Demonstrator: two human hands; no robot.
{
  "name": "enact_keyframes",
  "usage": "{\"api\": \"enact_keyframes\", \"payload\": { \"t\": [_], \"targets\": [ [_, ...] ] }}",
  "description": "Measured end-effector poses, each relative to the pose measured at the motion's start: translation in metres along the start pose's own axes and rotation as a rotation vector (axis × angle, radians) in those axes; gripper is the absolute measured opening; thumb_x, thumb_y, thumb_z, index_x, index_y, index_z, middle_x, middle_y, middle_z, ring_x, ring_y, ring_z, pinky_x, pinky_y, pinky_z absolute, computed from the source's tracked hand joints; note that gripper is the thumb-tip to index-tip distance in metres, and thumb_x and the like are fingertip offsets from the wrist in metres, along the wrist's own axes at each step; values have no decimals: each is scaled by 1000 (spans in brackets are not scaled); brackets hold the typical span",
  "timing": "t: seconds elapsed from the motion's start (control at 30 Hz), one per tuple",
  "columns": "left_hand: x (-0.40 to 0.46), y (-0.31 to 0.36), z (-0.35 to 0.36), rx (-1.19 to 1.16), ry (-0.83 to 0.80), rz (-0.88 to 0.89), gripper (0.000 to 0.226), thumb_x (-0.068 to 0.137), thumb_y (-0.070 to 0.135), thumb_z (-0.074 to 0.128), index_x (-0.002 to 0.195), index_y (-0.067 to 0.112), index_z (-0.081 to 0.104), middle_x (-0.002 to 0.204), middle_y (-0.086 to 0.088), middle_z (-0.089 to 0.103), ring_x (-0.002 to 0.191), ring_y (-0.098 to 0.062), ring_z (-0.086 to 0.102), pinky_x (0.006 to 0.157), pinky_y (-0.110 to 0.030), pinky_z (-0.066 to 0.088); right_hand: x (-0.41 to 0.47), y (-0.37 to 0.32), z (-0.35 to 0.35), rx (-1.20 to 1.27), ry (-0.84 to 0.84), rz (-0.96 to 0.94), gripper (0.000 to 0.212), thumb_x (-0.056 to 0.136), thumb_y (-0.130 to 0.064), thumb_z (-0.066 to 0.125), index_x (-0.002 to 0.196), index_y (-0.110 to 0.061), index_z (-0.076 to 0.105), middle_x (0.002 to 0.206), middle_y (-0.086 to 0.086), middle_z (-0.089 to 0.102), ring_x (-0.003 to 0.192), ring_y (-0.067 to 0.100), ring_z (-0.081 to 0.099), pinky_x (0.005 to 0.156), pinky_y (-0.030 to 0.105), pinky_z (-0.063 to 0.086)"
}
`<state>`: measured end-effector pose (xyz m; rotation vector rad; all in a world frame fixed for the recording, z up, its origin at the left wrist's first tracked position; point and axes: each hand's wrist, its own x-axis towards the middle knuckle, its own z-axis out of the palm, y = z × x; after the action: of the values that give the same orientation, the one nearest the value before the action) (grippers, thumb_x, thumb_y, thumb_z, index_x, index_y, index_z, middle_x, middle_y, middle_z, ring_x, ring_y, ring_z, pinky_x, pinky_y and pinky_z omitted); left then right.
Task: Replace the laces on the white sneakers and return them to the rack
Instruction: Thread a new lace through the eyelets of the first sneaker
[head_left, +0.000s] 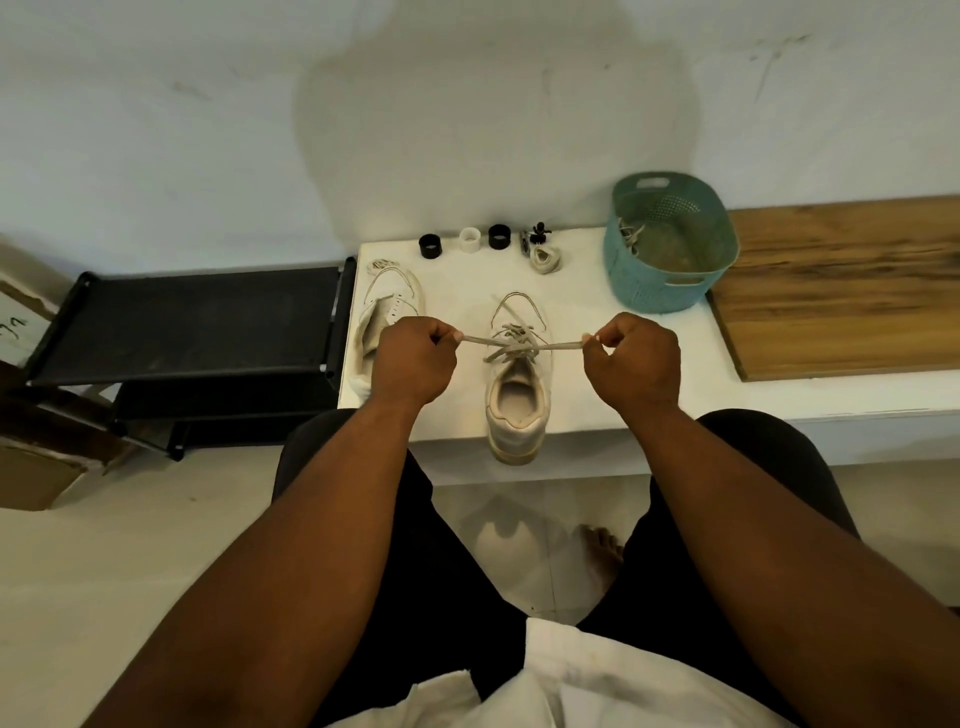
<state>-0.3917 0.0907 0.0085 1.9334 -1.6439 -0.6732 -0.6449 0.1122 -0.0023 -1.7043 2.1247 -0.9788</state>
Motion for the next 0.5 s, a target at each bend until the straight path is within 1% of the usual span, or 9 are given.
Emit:
{"api": "enact_keyframes", "payload": {
  "t": [0.1, 0.17, 0.23, 0.3, 0.33, 0.37, 0.4, 0.47, 0.5],
  "targets": [
    [-3, -4, 1, 2, 2, -75, 18, 98, 29, 67, 87, 19, 78, 75, 10, 65, 66, -5, 58, 55, -19, 37, -3, 0, 0, -27, -26, 56, 17, 86, -30, 72, 78, -16, 69, 71, -7, 62, 68, 17, 58, 65, 28, 45],
    [-5, -5, 2, 40, -15, -120, 21, 98, 30, 67, 81, 21, 75, 78, 6, 69, 70, -10, 62, 57, -22, 39, -5, 1, 1, -41, -53, 97, 18, 86, -31, 72, 76, -17, 68, 71, -5, 63, 69, 19, 60, 66, 30, 49],
    [-7, -4, 4, 96, -50, -157, 19, 98, 28, 65, 86, 19, 77, 86, 2, 73, 79, -17, 65, 66, -26, 46, -6, 2, 3, -71, -101, 137, 19, 86, -33, 72, 75, -19, 67, 70, -6, 62, 71, 21, 63, 68, 31, 50],
    [-8, -3, 7, 182, -84, -140, 19, 97, 23, 62, 93, 17, 80, 92, -1, 75, 88, -22, 69, 73, -31, 54, -7, 3, 4, -107, -163, 165, 19, 87, -34, 72, 74, -22, 65, 70, -7, 59, 76, 23, 65, 69, 31, 51],
    [-8, -4, 9, 219, -98, -119, 20, 96, 23, 62, 96, 16, 80, 95, -2, 76, 92, -24, 70, 76, -32, 55, -7, 4, 5, -108, -193, 170, 17, 87, -35, 72, 77, -22, 66, 72, -7, 60, 79, 24, 66, 70, 32, 51],
    [-8, -4, 12, 225, -110, -95, 19, 95, 23, 63, 100, 16, 80, 98, -3, 76, 96, -25, 70, 79, -31, 55, -7, 4, 6, -84, -221, 165, 14, 88, -35, 72, 84, -22, 67, 78, -7, 62, 83, 23, 67, 72, 31, 51],
    [-9, -4, 13, 193, -122, -70, 22, 94, 26, 65, 110, 17, 77, 105, -2, 75, 101, -24, 69, 84, -29, 52, -9, 5, 6, -39, -246, 146, 17, 88, -35, 73, 95, -21, 68, 88, -6, 66, 89, 22, 67, 76, 31, 50],
    [-7, -4, 18, 90, -160, -30, 46, 91, 33, 71, 135, 23, 64, 120, 2, 69, 109, -20, 66, 94, -27, 46, -11, 0, 6, 42, -294, 95, 44, 86, -37, 76, 124, -20, 63, 112, -1, 68, 100, 21, 66, 85, 31, 50],
    [-9, -1, 19, 41, -190, -13, 56, 89, 36, 74, 142, 26, 57, 125, 3, 67, 111, -19, 65, 99, -27, 46, -13, -5, 6, 65, -316, 64, 57, 84, -39, 77, 135, -20, 57, 121, 1, 66, 106, 20, 64, 90, 33, 50]
  ]
}}
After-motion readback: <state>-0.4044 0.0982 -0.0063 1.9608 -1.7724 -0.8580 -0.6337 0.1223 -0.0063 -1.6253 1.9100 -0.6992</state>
